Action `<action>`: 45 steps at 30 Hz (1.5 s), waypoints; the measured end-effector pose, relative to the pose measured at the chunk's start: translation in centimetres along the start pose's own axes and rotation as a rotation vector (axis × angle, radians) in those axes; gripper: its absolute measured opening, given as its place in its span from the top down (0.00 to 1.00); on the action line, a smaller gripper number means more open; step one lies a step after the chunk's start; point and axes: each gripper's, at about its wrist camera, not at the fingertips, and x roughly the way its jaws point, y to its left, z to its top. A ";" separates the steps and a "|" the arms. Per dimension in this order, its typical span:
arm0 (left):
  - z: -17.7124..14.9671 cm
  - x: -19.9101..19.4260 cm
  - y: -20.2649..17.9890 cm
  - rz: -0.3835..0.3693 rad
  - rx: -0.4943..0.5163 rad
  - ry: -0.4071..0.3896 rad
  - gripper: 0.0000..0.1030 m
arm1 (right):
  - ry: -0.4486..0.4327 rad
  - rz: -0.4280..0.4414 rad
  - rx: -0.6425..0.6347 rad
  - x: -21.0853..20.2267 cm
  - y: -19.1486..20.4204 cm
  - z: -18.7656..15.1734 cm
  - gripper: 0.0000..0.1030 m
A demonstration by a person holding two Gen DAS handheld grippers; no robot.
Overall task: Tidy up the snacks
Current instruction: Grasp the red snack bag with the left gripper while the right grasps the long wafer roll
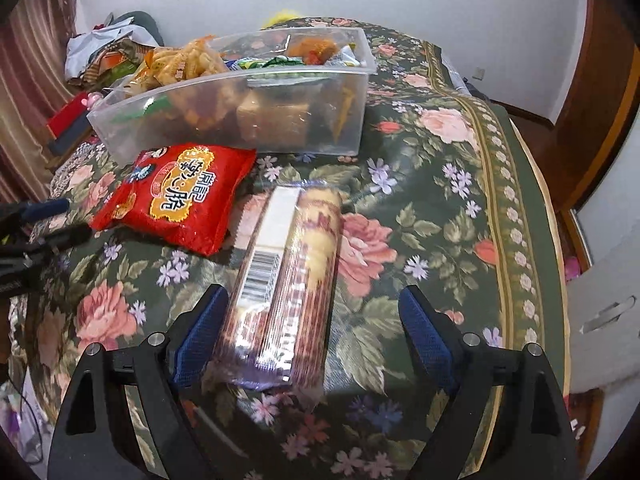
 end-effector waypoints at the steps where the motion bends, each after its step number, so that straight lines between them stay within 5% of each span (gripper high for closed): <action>1: 0.6 -0.2 -0.7 -0.016 0.018 -0.012 0.26 | 0.000 0.000 0.000 0.1 -0.1 -0.1 0.19; 5: 3.7 0.6 -2.9 -0.071 0.079 -0.038 0.16 | -0.010 0.009 -0.005 0.0 0.1 0.0 0.26; 14: 7.3 6.6 -6.6 -0.164 0.205 0.055 0.15 | -0.013 0.050 0.013 0.1 -0.4 0.4 0.27; 24: 4.2 6.1 -5.1 -0.234 0.116 0.153 0.15 | -0.027 0.077 0.022 0.0 -0.8 0.3 0.30; 32: 1.6 2.9 -4.0 -0.250 0.054 0.174 0.13 | -0.015 0.119 0.020 -0.7 -0.3 -0.4 0.57; 45: -0.6 3.4 -4.5 -0.197 0.066 0.208 0.07 | 0.023 0.142 0.019 -1.2 0.4 -0.9 0.57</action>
